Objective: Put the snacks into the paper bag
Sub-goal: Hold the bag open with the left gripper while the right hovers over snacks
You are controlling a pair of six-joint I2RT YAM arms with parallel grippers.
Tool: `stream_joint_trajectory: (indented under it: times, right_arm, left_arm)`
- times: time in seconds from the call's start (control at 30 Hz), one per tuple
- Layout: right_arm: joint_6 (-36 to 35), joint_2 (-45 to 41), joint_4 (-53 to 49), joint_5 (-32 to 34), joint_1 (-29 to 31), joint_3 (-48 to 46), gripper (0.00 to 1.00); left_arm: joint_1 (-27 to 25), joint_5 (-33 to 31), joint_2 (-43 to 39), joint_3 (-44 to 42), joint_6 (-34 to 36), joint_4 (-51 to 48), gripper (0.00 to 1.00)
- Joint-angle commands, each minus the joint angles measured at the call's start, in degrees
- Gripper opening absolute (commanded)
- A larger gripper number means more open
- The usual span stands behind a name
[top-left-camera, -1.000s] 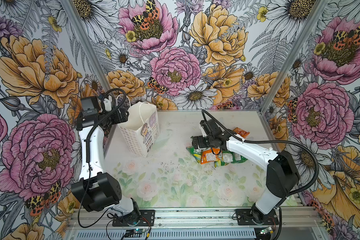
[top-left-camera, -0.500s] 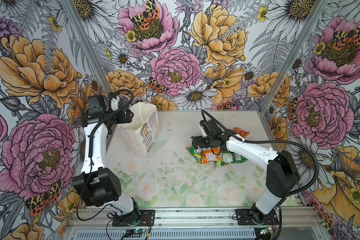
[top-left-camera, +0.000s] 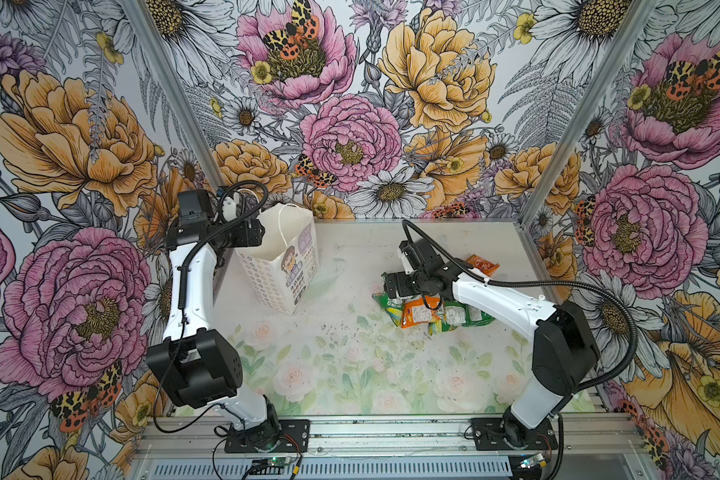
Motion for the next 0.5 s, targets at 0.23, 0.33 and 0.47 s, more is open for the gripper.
stream_joint_trajectory:
  times: [0.23, 0.33, 0.47]
  right_arm:
    - [-0.6, -0.7, 0.1, 1.0, -0.1, 0.0, 0.99]
    - [-0.6, -0.5, 0.1, 0.9, -0.1, 0.1, 0.99]
    - [-0.7, -0.5, 0.1, 1.0, -0.1, 0.1, 0.99]
  left_arm:
    - [-0.9, -1.7, 2.3, 2.1, 0.6, 0.9, 0.89]
    - [-1.2, -2.2, 2.9, 2.6, 0.4, 0.9, 0.87]
    - [-1.5, -2.3, 3.3, 3.0, -0.1, 0.8, 0.85]
